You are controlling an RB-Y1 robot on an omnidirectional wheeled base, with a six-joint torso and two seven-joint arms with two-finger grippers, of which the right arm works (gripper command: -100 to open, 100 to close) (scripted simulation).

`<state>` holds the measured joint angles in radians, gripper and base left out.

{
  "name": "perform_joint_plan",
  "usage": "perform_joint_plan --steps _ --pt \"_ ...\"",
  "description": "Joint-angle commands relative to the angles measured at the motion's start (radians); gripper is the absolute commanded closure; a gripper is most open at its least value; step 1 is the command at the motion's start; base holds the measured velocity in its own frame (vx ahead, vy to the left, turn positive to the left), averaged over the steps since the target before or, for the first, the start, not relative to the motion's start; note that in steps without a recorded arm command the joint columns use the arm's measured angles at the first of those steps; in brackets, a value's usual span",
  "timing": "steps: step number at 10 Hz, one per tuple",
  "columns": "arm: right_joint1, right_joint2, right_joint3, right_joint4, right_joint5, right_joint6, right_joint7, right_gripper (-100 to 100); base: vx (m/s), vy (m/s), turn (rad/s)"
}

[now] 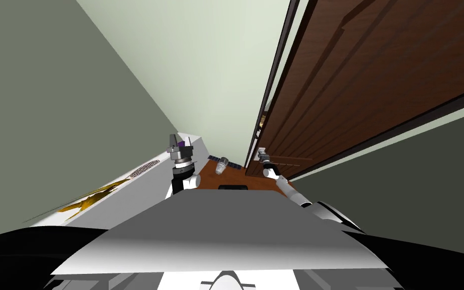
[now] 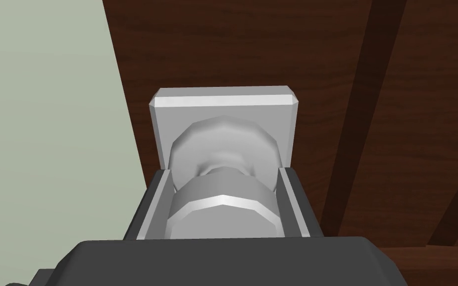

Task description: Pull the door open

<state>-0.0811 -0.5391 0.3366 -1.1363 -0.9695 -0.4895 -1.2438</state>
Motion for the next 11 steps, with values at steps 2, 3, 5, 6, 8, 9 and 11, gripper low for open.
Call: perform_joint_plan --steps 2,3,5,6,8,9,11 --pt "0.007 -0.019 0.021 -0.01 0.002 -0.008 -0.02 100 -0.078 -0.041 0.063" --pt "0.009 -0.024 0.026 -0.013 0.002 -0.011 -0.025 100 -0.174 -0.077 0.123" --pt "0.017 -0.047 0.05 -0.026 0.004 -0.022 -0.047 100 -0.203 -0.081 0.099" --pt "0.021 -0.059 0.064 -0.033 0.006 -0.028 -0.059 100 -0.2 -0.085 0.118" --pt "0.03 -0.083 0.091 -0.047 0.008 -0.04 -0.082 100 -0.213 -0.087 0.129" --pt "0.035 -0.1 0.108 -0.056 0.01 -0.048 -0.098 100 -0.22 -0.093 0.121" --pt "0.041 -0.117 0.127 -0.066 0.011 -0.057 -0.114 100 -0.23 -0.089 0.11"
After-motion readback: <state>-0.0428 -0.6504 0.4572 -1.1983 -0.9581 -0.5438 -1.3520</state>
